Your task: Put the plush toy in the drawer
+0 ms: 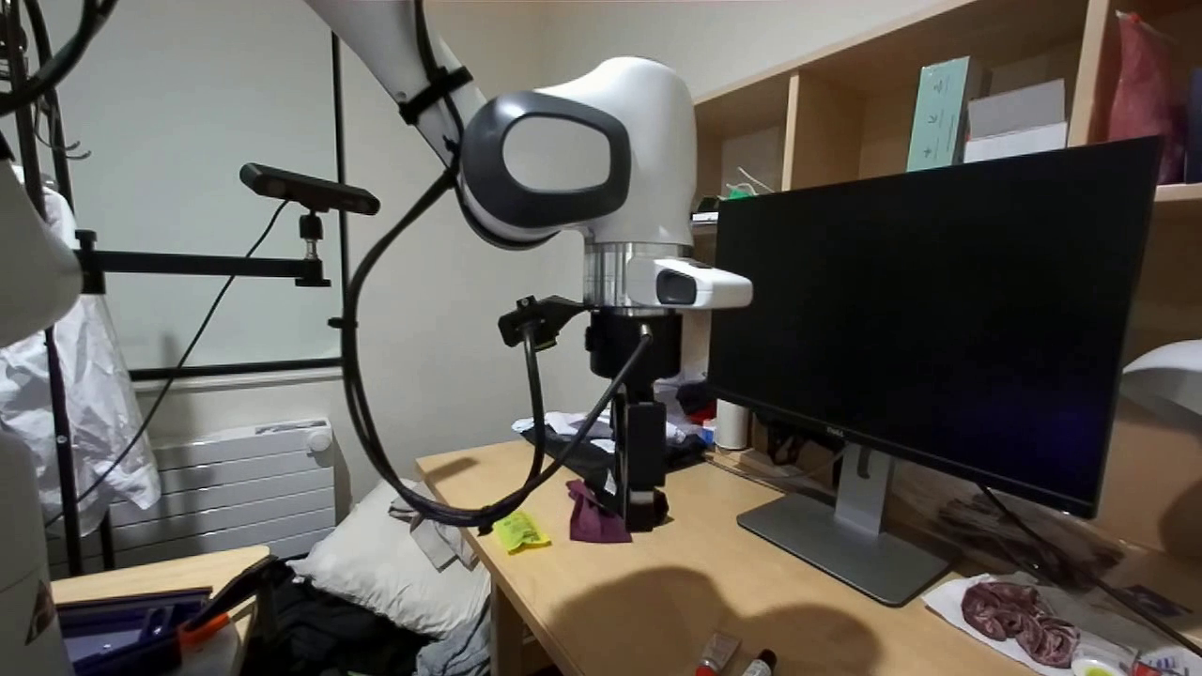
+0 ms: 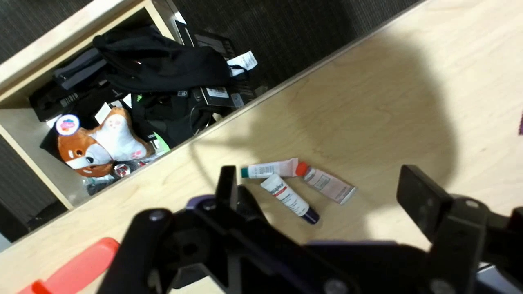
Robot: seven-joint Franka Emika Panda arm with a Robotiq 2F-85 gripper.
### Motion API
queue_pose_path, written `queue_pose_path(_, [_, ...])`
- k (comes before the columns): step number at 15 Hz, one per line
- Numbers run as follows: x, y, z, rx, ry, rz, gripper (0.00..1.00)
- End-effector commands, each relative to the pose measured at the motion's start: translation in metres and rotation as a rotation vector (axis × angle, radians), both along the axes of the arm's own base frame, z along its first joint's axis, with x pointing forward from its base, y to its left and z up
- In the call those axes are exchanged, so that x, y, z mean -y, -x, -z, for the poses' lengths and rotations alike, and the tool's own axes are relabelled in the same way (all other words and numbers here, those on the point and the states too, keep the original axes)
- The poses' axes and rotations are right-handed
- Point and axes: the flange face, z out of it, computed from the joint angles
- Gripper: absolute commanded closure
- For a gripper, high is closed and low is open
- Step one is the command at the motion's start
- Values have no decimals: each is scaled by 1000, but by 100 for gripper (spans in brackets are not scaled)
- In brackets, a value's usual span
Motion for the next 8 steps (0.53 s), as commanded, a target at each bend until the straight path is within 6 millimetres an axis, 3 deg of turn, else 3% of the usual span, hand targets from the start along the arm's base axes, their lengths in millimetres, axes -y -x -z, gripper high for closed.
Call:
queue_pose_path(1, [-23, 19, -10, 7, 0, -200, 0])
queue_pose_path(6, [-44, 23, -22, -1, -9, -467, 0])
queue_pose_path(7, [-37, 16, -15, 7, 2, -372, 0])
queue_pose_path(8, [-40, 16, -17, 4, 1, -407, 0])
